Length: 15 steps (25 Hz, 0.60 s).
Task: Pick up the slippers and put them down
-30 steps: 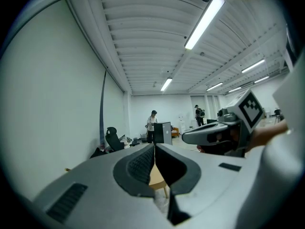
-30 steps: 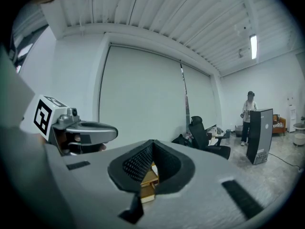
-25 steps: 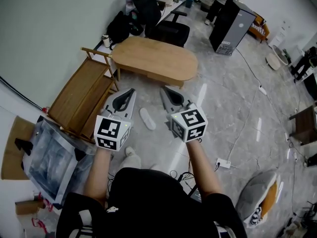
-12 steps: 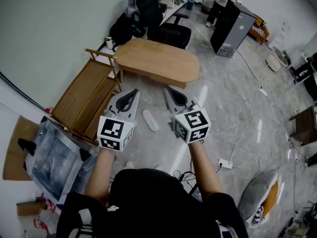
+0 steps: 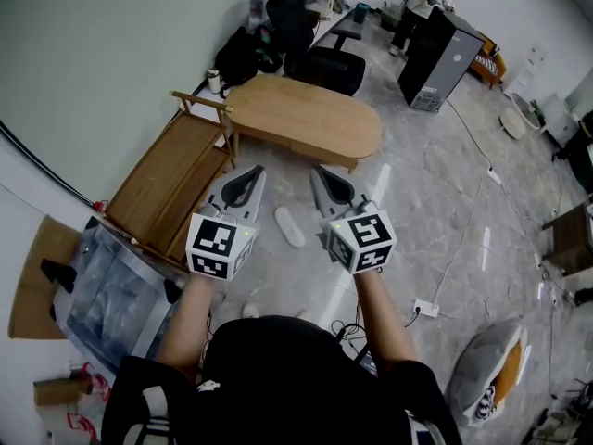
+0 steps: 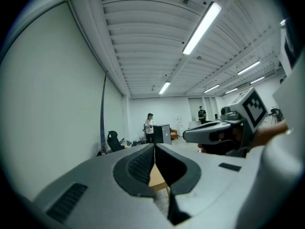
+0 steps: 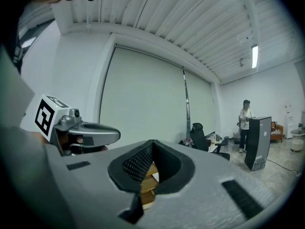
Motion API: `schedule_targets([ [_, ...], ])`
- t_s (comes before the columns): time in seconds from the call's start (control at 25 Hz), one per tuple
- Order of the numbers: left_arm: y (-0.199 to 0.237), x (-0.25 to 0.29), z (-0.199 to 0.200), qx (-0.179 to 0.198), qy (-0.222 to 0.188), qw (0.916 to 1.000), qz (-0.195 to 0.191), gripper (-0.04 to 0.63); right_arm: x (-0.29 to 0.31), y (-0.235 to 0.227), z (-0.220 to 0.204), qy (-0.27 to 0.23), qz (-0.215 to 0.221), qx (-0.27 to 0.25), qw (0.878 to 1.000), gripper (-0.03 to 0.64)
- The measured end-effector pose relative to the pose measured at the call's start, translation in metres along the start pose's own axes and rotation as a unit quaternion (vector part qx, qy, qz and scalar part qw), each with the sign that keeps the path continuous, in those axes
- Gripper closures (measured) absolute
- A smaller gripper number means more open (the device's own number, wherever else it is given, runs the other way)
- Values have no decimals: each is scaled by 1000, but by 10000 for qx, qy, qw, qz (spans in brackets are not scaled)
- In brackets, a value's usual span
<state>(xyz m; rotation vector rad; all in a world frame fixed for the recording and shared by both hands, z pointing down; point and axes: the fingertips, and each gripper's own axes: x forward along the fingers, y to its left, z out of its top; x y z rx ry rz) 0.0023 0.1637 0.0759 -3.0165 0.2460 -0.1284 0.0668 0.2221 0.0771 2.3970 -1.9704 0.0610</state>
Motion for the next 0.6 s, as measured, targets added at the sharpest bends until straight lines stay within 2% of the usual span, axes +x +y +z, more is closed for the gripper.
schedule_targets([
  [0.6,25,-20,-2,-10,-63,9999,-102,588,16,28,4,-23,-118,-5,9999,617],
])
